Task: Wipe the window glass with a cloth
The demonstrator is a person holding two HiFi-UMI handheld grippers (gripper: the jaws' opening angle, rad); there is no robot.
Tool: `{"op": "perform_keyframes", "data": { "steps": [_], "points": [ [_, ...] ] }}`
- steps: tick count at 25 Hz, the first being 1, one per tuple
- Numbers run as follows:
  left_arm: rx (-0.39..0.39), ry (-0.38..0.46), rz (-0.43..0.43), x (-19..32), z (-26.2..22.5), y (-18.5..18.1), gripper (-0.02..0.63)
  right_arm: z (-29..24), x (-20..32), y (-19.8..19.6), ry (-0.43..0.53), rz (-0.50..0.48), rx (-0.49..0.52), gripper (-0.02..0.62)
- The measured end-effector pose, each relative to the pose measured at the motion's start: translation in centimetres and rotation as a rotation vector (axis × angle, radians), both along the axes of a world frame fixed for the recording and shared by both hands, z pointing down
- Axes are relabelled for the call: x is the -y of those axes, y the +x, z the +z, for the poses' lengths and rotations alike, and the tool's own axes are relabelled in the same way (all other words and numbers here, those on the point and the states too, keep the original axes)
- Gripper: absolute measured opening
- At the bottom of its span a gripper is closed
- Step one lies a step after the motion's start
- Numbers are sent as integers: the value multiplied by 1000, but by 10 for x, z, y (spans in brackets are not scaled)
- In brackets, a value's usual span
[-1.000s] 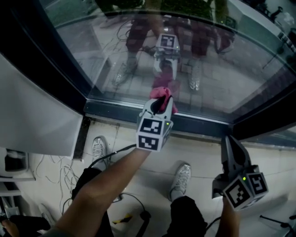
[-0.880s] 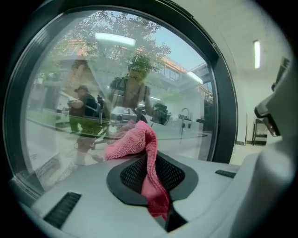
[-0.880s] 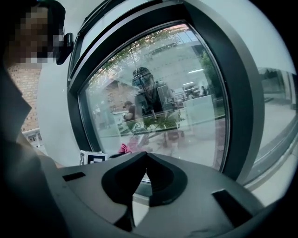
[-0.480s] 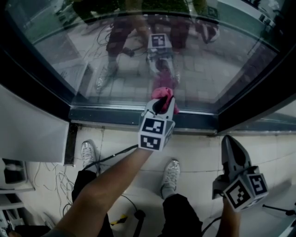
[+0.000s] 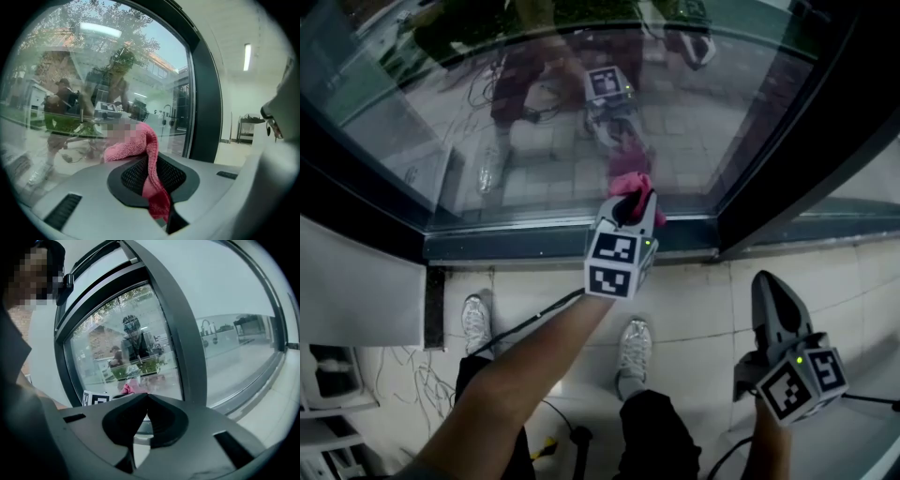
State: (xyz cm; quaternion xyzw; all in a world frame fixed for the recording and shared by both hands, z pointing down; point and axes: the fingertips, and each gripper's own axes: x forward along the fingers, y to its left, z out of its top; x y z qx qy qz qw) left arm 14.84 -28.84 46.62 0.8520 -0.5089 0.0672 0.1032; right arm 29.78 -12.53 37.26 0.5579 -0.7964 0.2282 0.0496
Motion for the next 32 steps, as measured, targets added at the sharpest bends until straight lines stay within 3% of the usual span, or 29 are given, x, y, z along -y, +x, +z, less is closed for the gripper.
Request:
{"op": "perform_keyframes", "data": {
  "steps": [16,26,32],
  "points": [
    [5,-1,120,9,3,97,51,1,-11,52,-15,76,-5,8],
    [-1,15,191,14,1,167,49,3,-27,105,-30,142,-20,8],
    [2,23,222,16,5,184,51,8,-34,120,-41,164,-23,8]
  ]
}}
